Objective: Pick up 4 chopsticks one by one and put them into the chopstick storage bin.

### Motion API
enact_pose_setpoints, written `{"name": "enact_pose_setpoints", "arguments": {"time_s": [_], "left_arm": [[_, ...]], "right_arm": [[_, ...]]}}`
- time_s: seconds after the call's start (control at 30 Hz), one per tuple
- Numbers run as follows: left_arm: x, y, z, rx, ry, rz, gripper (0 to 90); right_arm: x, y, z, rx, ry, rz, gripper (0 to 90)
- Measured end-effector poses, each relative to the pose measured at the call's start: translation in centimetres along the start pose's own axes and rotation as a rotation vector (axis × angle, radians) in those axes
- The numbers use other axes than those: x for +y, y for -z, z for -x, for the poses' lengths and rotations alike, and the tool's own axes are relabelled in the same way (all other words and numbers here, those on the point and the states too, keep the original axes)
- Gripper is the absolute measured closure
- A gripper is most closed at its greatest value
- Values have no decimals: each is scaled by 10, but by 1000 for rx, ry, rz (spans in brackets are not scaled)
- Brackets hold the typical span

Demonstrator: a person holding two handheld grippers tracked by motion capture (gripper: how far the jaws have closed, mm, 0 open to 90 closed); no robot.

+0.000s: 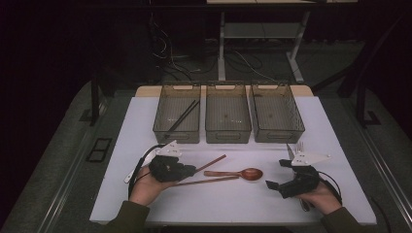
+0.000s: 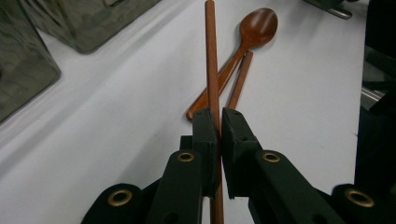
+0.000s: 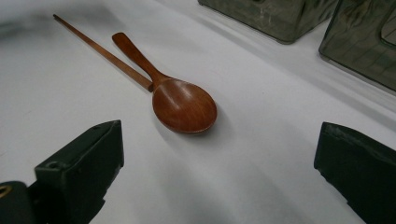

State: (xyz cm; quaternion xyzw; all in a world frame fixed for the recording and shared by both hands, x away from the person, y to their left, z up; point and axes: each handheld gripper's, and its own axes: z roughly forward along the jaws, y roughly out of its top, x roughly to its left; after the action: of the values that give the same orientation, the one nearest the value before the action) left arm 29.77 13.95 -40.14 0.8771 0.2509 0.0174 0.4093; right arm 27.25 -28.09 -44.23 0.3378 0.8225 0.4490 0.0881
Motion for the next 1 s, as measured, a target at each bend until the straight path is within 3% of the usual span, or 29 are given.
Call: {"name": "enact_pose_setpoints", "arguments": {"time_s": [0.6, 1.0], "left_arm": [[13, 11, -18, 51, 48, 29, 837], [37, 17, -30, 77, 32, 56, 837]], "right_arm": [[-2, 2, 0, 7, -13, 8, 13], [-2, 2, 0, 6, -29, 20, 13]]}}
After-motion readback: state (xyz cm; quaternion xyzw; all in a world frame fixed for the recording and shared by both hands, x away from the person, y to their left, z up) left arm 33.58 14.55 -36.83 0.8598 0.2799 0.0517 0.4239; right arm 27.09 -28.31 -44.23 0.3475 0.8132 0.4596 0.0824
